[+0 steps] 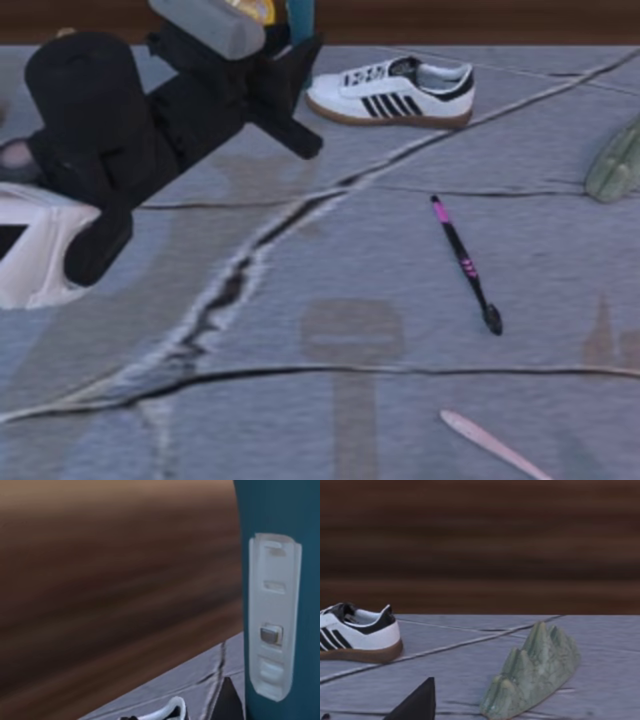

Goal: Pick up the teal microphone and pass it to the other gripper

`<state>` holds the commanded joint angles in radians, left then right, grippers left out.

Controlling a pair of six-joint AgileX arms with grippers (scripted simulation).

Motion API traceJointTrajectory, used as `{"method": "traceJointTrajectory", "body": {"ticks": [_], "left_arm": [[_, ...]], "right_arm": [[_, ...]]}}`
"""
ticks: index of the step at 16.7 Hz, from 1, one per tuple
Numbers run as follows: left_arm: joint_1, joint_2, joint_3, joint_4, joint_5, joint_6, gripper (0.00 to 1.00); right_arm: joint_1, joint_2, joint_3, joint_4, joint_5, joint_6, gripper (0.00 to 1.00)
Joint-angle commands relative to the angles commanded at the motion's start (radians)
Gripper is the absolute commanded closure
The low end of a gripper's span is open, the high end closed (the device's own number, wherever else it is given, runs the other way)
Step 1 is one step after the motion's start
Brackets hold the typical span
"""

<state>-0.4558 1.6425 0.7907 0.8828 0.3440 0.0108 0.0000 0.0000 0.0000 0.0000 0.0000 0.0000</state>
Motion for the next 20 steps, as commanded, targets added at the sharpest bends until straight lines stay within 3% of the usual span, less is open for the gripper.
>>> {"method": "traceJointTrajectory", "body": {"ticks": [4,6,18,20], "left_arm": [[-0.127,-0.052,-0.058,0.06,-0.141,-0.015,1.0],[-0.163,-0.069,-0.074,0.078,-0.178,-0.019,1.0],[-0.166,-0.07,-0.075,0.08,-0.182,-0.02,1.0],[-0.166,-0.07,-0.075,0.08,-0.182,-0.02,1.0]], "right_arm": [[0.0,0.0,0.0,0.0,0.0,0.0,0.0],[0.0,0.0,0.0,0.0,0.0,0.0,0.0],[0.001,0.002,0.001,0.001,-0.001,0.0,0.0],[0.021,0.035,0.025,0.014,-0.014,-0.004,0.0]]}}
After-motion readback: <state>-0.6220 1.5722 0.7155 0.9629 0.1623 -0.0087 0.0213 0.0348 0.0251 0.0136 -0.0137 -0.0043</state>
